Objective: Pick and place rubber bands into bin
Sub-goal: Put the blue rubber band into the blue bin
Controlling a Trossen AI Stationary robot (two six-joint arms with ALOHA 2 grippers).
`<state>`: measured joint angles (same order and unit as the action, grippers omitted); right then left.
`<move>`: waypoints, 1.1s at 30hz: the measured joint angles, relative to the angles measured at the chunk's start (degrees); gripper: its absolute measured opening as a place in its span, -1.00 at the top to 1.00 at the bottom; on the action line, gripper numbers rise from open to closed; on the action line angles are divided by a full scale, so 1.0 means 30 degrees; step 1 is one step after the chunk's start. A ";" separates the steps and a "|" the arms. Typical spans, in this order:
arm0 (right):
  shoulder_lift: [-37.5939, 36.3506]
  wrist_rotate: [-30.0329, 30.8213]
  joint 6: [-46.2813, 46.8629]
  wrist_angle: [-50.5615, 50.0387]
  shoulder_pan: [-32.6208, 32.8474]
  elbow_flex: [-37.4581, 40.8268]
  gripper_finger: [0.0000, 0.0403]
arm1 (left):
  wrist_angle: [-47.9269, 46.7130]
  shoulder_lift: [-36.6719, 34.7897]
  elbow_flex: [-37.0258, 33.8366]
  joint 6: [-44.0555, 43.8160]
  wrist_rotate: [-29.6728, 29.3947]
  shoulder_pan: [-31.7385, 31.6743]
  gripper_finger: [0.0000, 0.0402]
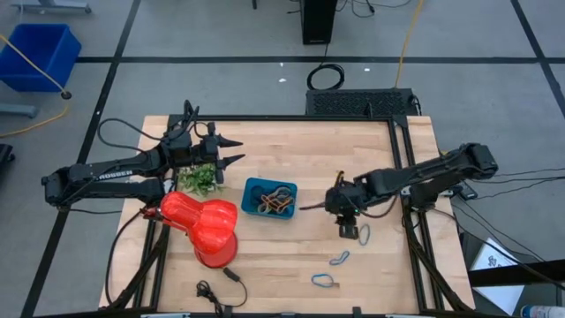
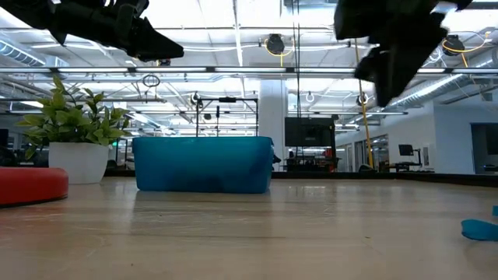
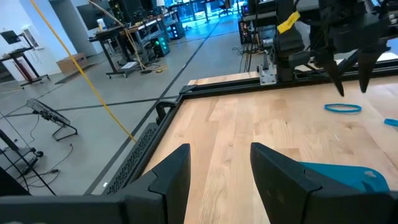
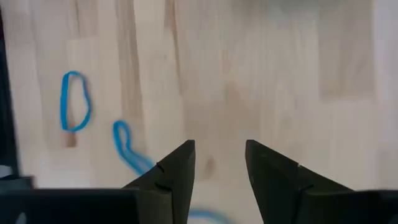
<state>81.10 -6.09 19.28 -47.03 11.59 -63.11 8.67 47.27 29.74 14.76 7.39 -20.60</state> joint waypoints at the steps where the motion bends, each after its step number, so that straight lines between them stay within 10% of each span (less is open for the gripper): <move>1: -0.0078 0.0010 0.0865 -0.0444 0.0287 0.0000 0.33 | 0.0007 -0.0005 0.0000 0.0000 -0.0001 0.0000 0.13; 19: -0.1022 0.2534 0.9575 -0.2514 0.3804 0.4622 0.41 | 0.0015 -0.0003 0.0000 0.0000 -0.0003 0.0000 0.13; 33: -0.4280 0.2435 1.1822 0.2628 0.3804 1.0067 0.42 | 0.0022 -0.0001 0.0000 -0.0073 -0.0003 0.0000 0.13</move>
<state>68.26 1.22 54.74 -39.15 23.00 -32.91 8.73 47.26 29.74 14.55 7.38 -20.60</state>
